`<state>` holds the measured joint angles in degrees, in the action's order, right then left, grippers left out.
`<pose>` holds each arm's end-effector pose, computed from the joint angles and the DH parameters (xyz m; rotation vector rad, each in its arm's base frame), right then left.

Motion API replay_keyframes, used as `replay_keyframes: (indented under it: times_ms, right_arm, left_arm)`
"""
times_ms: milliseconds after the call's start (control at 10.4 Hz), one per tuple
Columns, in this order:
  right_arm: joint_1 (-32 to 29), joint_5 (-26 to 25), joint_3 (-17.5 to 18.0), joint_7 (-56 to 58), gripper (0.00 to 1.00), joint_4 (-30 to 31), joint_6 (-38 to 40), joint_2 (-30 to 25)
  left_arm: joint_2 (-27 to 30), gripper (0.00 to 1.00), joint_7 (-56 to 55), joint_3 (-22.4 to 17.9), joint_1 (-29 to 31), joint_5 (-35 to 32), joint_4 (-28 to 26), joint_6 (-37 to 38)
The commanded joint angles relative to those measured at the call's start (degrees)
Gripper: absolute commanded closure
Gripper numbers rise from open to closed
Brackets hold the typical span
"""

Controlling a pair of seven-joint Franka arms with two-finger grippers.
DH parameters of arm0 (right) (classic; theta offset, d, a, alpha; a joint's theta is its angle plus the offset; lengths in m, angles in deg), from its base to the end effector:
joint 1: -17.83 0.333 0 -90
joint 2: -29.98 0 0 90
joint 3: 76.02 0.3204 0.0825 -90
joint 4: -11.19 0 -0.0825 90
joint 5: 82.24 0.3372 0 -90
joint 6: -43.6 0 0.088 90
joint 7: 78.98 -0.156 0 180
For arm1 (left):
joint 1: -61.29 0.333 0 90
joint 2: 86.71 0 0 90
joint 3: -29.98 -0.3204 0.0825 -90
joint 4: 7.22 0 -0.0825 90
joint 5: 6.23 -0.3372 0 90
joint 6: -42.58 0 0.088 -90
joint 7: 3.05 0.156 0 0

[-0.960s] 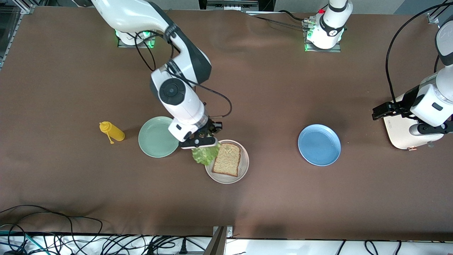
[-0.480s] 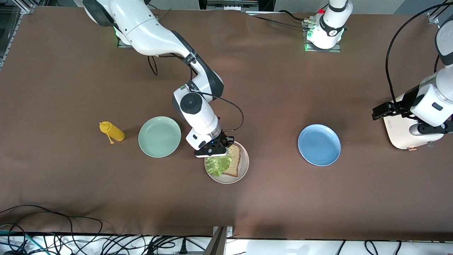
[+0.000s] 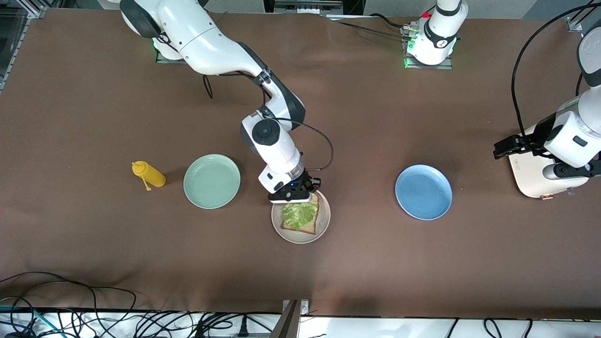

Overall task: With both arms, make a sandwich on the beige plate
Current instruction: 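Lower the lettuce onto the bread and open the right gripper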

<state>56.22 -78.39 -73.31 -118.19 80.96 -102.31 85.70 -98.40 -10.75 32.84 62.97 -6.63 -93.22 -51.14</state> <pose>0.5871 0.4992 0.2018 -2.8313 0.0617 -0.3145 0.5678 -0.0083 0.5051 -3.1325 -0.1784 0.1084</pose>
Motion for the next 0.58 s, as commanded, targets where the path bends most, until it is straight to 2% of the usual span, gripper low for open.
replay_keyframes:
  times_ms: [0,96,192,288,384,480]
  right_arm:
    - [0.89,-2.78,-0.78,-1.75,1.00,-2.10,-2.62,2.81]
    - [0.89,-2.97,-0.78,-1.66,1.00,-2.01,-2.62,2.81]
    - [0.80,-3.06,-0.78,-1.40,0.89,-2.01,-2.62,2.73]
    - [0.72,-3.14,-0.78,-1.22,0.09,-2.01,-2.62,2.55]
    - [0.54,-3.06,-0.78,-0.87,0.00,-2.09,-2.28,2.11]
    - [0.37,-2.97,-0.78,-0.70,0.00,-2.01,-1.58,1.76]
  left_arm:
    - [0.17,0.00,0.40,0.04,-0.11,-1.26,0.83,1.08]
    - [0.17,0.00,0.32,0.04,-0.11,-1.26,0.83,1.08]
    - [0.17,0.00,0.31,0.04,-0.11,-1.26,0.83,1.08]
    - [0.17,0.00,0.31,-0.05,-0.11,-1.26,0.83,1.08]
    - [0.17,0.00,0.31,-0.05,-0.11,-1.26,0.83,1.08]
    - [0.09,0.00,0.40,-0.05,-0.11,-1.17,0.83,1.08]
